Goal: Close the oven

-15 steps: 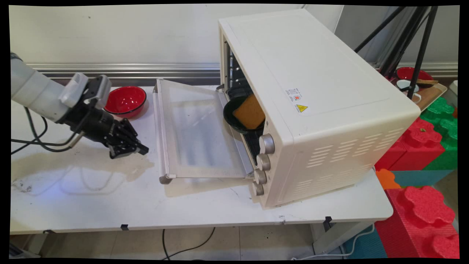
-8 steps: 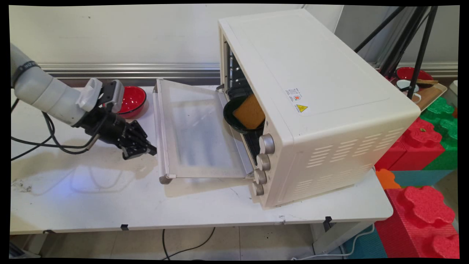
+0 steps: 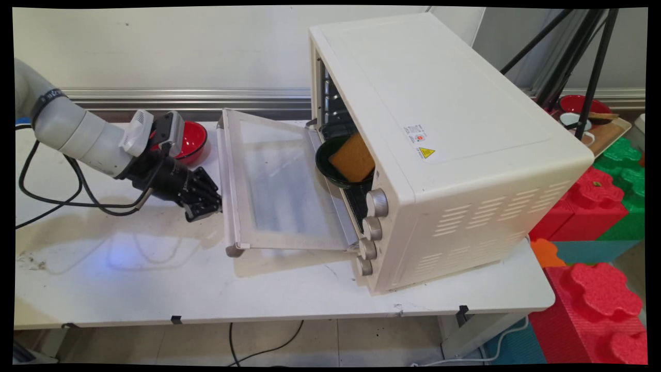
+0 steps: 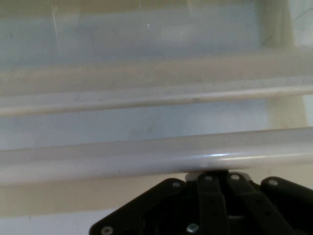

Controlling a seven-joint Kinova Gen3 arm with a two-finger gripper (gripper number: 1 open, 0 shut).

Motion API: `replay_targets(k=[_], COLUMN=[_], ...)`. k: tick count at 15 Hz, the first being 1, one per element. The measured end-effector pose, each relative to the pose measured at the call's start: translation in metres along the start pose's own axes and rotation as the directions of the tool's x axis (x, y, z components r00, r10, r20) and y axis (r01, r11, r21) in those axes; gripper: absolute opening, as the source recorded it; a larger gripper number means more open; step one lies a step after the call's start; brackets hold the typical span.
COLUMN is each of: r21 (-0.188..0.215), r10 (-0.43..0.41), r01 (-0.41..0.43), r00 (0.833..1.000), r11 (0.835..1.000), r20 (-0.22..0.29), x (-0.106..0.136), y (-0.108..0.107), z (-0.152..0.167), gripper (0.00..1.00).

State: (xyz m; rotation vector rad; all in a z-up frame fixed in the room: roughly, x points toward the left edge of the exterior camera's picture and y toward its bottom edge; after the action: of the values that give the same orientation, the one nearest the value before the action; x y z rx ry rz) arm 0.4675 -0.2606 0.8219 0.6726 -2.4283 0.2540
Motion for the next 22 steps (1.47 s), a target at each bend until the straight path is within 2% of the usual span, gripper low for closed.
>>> replay_targets(k=[12,22], r21=[0.036,0.065], r10=[0.004,0.011], r01=[-0.001,0.001], r00=[0.996,0.982], r11=[0.999,0.998], r20=[-0.092,-0.191], x=[0.027,0.069], y=[-0.007,-0.018], z=[-0.015,-0.035], gripper=[0.00,0.00])
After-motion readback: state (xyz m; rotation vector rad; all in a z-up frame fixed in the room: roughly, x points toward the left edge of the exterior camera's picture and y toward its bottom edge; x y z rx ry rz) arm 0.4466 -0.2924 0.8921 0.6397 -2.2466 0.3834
